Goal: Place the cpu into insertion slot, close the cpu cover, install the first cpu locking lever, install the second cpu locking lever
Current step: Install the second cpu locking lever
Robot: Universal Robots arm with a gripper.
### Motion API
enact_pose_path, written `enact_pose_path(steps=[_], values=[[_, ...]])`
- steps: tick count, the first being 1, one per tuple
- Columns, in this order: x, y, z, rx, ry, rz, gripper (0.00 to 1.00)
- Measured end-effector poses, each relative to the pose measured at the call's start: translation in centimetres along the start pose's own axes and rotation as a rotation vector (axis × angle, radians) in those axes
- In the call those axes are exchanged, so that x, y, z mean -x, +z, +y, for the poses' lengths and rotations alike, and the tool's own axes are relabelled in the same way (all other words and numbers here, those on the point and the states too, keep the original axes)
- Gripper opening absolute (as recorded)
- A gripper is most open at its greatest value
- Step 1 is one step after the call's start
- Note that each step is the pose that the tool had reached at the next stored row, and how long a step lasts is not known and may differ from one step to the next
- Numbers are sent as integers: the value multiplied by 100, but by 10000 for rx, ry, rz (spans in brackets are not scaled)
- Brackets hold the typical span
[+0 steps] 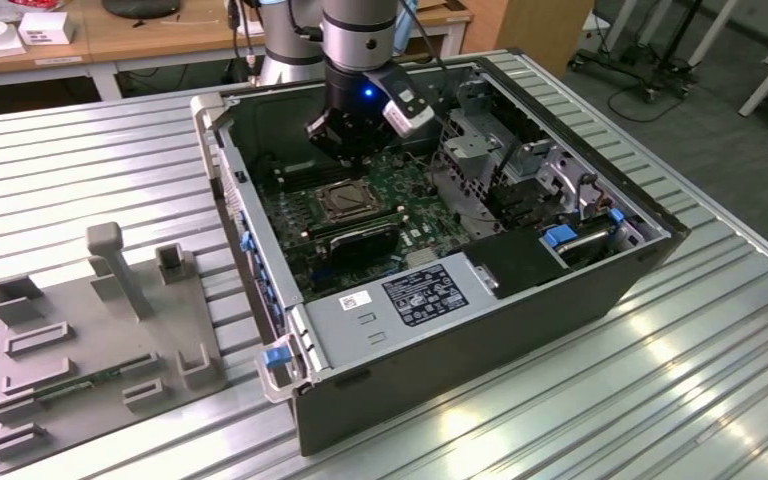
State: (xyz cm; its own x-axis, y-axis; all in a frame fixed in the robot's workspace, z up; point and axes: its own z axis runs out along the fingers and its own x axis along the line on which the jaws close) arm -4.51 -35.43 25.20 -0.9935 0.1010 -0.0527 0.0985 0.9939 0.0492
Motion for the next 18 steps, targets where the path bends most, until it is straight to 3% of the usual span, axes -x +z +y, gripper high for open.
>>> enact_pose_path(steps=[18], values=[[8, -4, -72, -1, -1, 1, 11]])
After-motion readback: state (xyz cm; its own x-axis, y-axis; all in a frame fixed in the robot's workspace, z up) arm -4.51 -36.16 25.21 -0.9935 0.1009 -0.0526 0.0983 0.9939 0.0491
